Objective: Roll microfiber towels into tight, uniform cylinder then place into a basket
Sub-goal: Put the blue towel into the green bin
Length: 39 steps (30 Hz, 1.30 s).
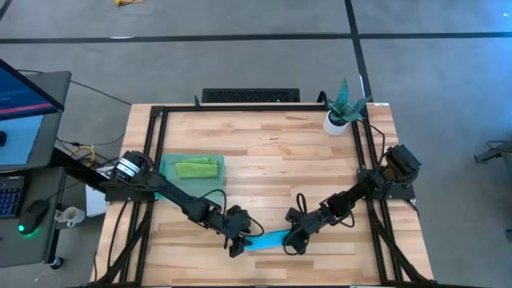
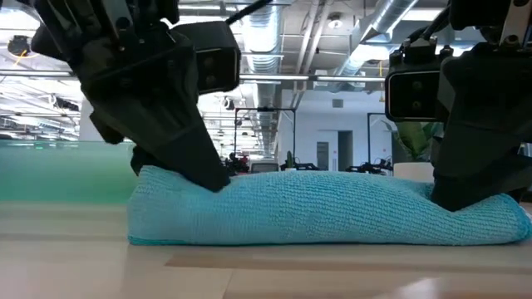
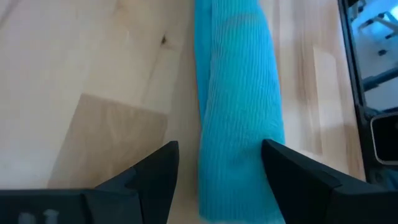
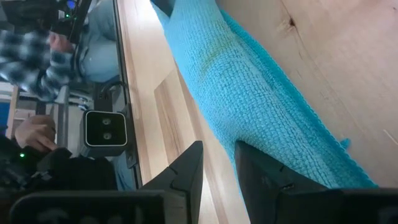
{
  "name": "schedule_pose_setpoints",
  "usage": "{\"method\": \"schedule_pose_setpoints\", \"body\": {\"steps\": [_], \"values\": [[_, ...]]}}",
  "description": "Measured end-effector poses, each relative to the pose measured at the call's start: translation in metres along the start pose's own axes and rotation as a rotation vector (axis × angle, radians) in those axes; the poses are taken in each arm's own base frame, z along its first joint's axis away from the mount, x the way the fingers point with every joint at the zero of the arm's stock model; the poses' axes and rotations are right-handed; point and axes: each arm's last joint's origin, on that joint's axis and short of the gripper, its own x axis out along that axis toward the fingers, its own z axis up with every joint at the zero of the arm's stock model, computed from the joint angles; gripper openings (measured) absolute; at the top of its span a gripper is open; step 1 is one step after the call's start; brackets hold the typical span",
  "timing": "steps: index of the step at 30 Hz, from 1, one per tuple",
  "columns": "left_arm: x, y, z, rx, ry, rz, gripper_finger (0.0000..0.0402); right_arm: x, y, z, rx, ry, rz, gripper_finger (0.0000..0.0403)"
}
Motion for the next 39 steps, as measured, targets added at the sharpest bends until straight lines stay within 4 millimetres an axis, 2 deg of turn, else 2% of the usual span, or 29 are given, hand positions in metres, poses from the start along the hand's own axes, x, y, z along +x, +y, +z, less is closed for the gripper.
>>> {"method": "schedule_pose_setpoints", "body": {"steps": [15, 19, 30, 39], "values": [[0.016, 0.003, -0.016, -0.08, 0.072, 0.01, 0.0215, 0.0, 0.0, 0.001, -0.005, -0.001, -0.001, 0.0118], [0.017, 0.002, -0.015, -0.085, 0.047, -0.001, 0.0175, 0.0, 0.0, 0.001, -0.005, -0.001, -0.001, 0.0118], [0.018, 0.001, -0.016, -0.081, 0.064, -0.03, 0.0017, 0.0, 0.0, 0.001, -0.014, -0.005, -0.002, 0.0118], [0.018, 0.001, -0.016, -0.09, 0.066, -0.03, 0.0017, 0.001, 0.004, -0.006, -0.077, 0.005, 0.009, 0.0119]]}}
